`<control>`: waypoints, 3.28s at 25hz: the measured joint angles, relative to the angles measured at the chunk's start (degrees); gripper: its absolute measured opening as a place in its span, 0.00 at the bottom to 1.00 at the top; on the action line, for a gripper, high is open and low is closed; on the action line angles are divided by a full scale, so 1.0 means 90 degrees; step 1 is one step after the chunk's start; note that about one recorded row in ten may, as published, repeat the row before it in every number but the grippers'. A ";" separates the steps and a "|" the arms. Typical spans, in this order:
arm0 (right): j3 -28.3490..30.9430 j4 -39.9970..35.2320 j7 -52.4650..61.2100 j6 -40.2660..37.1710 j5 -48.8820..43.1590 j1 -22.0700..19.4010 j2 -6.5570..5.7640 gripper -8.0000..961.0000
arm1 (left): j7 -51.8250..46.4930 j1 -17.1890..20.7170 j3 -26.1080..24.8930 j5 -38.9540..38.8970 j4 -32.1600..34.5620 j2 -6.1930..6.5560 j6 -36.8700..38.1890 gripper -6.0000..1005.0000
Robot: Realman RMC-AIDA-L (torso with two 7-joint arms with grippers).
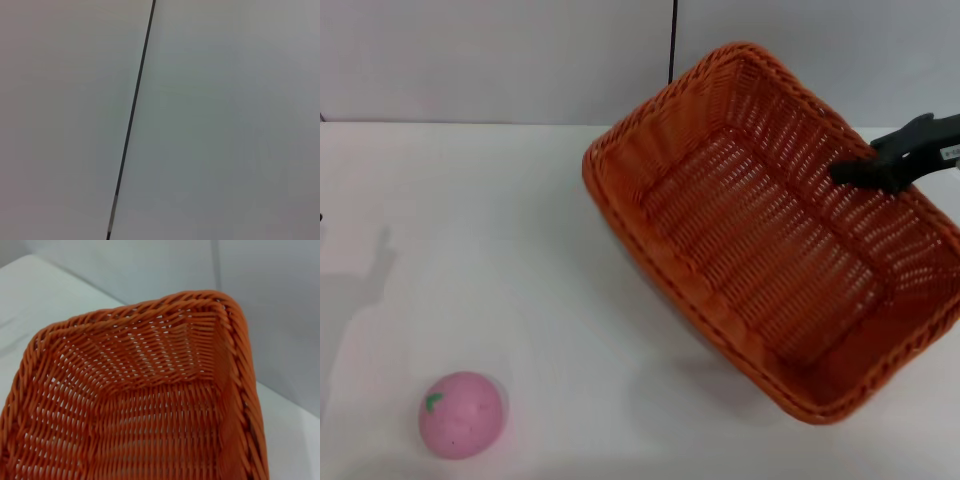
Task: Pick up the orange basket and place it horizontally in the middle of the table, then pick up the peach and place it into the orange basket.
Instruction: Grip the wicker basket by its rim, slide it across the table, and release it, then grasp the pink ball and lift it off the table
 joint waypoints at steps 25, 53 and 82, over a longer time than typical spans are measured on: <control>-0.0617 0.1313 -0.3369 0.0127 0.0201 0.1571 -0.0252 0.19 | 0.0063 0.0378 0.0630 -0.0030 -0.0208 -0.0040 -0.0037 0.81; -0.2281 0.1845 -0.3646 0.2337 0.0177 0.1581 0.0180 0.27 | 0.0010 0.0424 0.0586 -0.0048 -0.0206 -0.0036 0.0001 0.81; -0.2136 0.0036 -0.4197 0.1458 0.7194 -0.3389 0.0236 0.64 | -0.3752 -0.0570 0.4691 0.0020 0.4044 0.0122 -0.2001 0.81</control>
